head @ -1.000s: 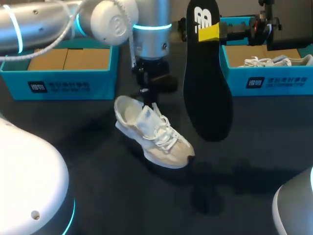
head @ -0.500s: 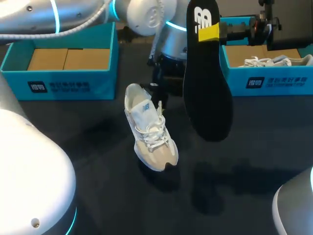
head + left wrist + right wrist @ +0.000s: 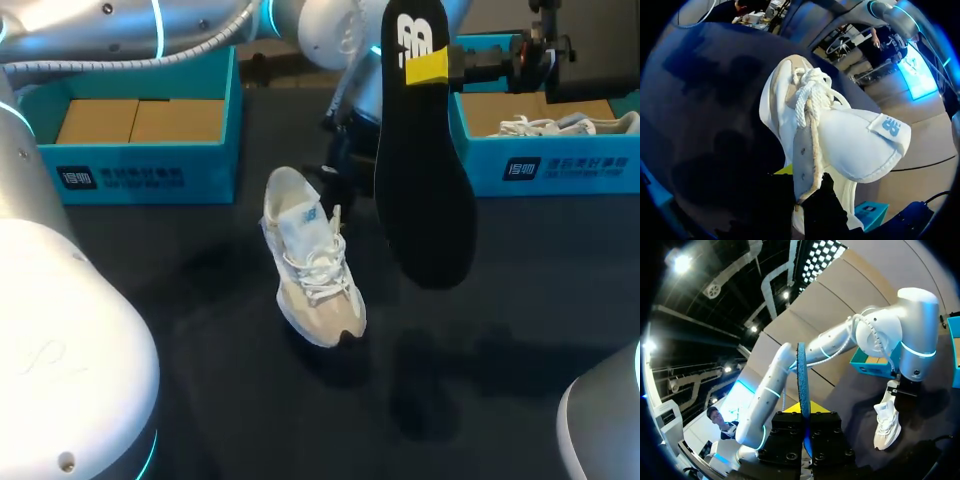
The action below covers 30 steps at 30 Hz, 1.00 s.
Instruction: Take the shoe out of the shoebox, open the shoe tongue, remove and reinsert the insole, then place the shoe into the shoebox
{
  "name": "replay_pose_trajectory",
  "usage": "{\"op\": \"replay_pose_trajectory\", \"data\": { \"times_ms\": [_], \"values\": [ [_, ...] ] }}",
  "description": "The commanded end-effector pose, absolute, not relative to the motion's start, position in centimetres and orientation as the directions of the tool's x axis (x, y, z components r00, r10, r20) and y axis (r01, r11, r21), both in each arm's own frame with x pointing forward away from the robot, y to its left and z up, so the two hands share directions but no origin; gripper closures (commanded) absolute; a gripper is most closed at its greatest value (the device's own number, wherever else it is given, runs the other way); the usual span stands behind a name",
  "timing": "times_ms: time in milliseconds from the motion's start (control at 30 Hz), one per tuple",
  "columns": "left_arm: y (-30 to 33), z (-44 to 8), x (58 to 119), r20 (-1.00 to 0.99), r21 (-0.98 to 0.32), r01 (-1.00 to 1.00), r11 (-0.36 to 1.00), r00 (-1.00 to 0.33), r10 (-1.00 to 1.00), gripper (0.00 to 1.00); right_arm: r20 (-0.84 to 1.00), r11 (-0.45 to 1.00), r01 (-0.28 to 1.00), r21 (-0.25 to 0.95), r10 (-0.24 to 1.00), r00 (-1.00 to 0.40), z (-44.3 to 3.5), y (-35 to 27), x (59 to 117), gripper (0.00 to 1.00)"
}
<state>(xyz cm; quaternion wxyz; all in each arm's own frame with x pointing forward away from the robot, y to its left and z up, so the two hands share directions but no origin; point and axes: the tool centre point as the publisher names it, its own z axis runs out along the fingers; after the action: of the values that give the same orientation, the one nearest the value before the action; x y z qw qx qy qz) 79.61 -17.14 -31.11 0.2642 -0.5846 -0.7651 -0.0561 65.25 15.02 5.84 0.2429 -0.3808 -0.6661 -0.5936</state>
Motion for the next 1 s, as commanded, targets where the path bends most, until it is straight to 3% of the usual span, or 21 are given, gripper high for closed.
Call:
{"op": "replay_pose_trajectory", "data": {
  "times_ms": [33,633,1000],
  "values": [
    [-17.8,-31.4,79.8,0.465,-0.215,0.936,0.279,-0.153,0.872,1.0,0.777,0.006,0.797,0.604,0.221,-0.59,5.8,15.4,65.4,1.0],
    [-21.0,-35.2,78.7,0.426,-0.192,0.977,0.089,0.001,0.905,1.0,0.777,0.006,0.797,0.604,0.221,-0.59,5.8,15.4,65.4,1.0],
    [-22.2,-36.7,77.9,0.435,-0.222,0.972,0.075,0.03,0.9,1.0,0.777,0.006,0.797,0.604,0.221,-0.59,5.8,15.4,65.4,1.0]
  ]
}}
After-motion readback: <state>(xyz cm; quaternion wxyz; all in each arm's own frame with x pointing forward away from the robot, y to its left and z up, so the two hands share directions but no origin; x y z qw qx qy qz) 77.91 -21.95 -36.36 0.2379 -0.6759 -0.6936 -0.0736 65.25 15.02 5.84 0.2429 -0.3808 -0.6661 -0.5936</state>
